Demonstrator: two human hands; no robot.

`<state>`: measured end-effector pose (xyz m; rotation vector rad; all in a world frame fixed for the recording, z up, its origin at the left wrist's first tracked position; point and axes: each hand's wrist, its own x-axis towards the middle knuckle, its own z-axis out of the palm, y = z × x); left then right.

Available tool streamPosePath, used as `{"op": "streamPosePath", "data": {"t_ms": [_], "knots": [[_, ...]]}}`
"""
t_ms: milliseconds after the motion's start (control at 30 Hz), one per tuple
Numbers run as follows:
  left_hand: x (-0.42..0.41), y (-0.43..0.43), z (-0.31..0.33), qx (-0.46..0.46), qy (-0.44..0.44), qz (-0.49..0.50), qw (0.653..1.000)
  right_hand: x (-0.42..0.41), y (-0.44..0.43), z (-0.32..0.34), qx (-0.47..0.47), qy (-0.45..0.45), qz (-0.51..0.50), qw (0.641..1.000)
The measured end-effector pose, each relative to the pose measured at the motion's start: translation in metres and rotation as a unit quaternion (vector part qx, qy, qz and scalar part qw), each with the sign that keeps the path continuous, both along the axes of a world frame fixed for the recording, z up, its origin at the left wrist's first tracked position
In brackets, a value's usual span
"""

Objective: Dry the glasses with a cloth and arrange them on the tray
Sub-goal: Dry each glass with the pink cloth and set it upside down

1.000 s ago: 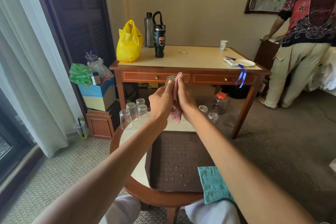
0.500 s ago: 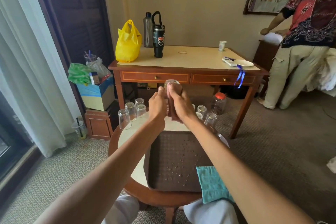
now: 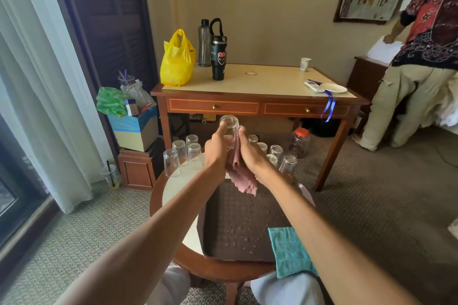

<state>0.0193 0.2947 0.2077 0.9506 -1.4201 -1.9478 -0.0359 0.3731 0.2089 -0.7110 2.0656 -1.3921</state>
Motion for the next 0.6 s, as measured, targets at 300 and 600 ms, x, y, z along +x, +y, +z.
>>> {"op": "streamPosePath", "data": {"t_ms": [300, 600], "knots": [[0.006, -0.03, 0.03, -0.041, -0.002, 0.024, 0.999, -0.002, 0.006, -0.032, -0.137, -0.342, -0.124, 0.921], [0.021, -0.032, 0.03, -0.154, -0.187, -0.215, 0.946, -0.011, 0.01, -0.046, -0.206, -0.364, -0.128, 0.899]]}}
